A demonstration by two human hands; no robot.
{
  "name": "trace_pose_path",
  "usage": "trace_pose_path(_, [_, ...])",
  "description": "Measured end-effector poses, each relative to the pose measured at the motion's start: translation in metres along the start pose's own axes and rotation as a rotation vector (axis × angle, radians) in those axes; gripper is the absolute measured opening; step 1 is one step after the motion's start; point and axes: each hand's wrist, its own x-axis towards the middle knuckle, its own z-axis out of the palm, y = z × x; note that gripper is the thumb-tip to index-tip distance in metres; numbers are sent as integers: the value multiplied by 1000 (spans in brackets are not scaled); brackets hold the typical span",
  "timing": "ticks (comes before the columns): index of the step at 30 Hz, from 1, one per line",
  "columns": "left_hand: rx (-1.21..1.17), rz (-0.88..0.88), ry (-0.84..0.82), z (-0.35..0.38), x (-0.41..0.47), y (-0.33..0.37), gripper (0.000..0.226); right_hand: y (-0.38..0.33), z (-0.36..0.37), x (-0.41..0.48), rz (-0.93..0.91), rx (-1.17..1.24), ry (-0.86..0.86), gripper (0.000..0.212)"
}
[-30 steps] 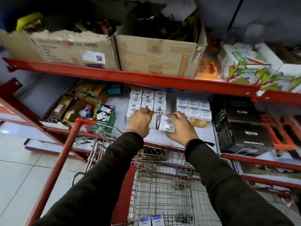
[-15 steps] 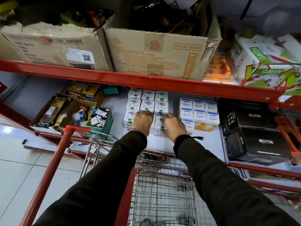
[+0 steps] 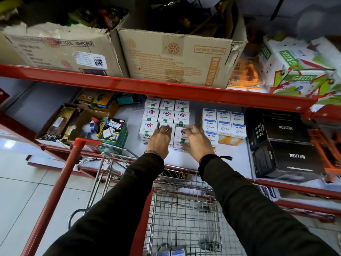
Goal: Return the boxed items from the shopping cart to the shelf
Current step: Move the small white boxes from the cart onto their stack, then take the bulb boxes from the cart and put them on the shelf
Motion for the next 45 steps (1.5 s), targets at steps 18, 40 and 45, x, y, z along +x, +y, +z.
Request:
trace_pose_path(18, [-226,62,-112,92,-175,41,48,3,83,-172,37,123,-192,41])
trace_pose_path(40, [-33,-75,-978,270,-282,36,63,-2,251,-269,-298,-89,-887,50])
trace_pose_path(45, [-16,-56,-946,264,-277,39,56,-3,249,-268,-256,-46,-926,65])
